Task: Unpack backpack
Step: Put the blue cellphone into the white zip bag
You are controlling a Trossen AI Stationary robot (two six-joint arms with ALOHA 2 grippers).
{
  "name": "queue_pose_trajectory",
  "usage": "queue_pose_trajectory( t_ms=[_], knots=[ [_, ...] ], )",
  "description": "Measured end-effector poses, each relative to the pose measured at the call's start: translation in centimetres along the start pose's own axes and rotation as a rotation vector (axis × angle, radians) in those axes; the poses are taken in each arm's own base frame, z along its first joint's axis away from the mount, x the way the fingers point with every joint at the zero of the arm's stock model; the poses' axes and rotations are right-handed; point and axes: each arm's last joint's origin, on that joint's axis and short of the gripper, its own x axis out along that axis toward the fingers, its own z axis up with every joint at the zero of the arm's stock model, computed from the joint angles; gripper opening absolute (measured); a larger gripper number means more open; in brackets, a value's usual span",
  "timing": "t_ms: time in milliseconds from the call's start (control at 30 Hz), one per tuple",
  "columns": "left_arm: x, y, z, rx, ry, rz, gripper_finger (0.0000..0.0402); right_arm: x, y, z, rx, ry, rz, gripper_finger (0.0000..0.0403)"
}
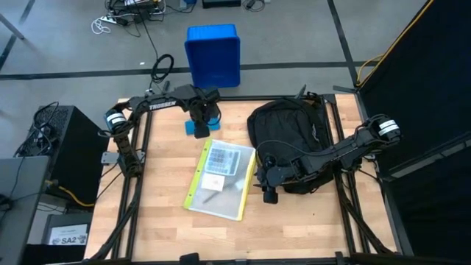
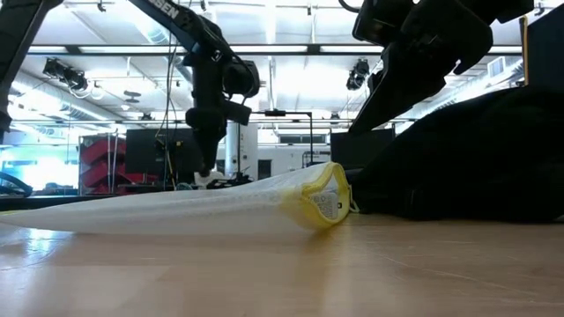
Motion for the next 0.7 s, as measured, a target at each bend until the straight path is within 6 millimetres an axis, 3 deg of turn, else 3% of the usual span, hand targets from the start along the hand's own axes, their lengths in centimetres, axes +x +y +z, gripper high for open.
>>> queue_pose_trajectory(
  t_ms=[200,400,533,700],
  knots=[
    [0.9,2.4,-0.9,-0.055,-0.043,-0.027,0.0180,0.0,0.0,0.0,0.000,0.000,0.000,0.0164],
    [4.1,4.2,-2.7,-0.138,0.004,-0.093,0.0293,0.0,0.0,0.0,-0.015,0.001,0.000,0.0163],
    [6.3,4.4,-3.9,-0.148,0.072,-0.148,0.0333,0.2,0.0,-0.1,-0.019,0.005,-0.002,0.0165],
    [7.1,4.2,-4.5,-0.072,0.125,-0.078,0.0344,0.4,-0.1,-0.1,-0.028,0.007,-0.026,0.0162]
  ],
)
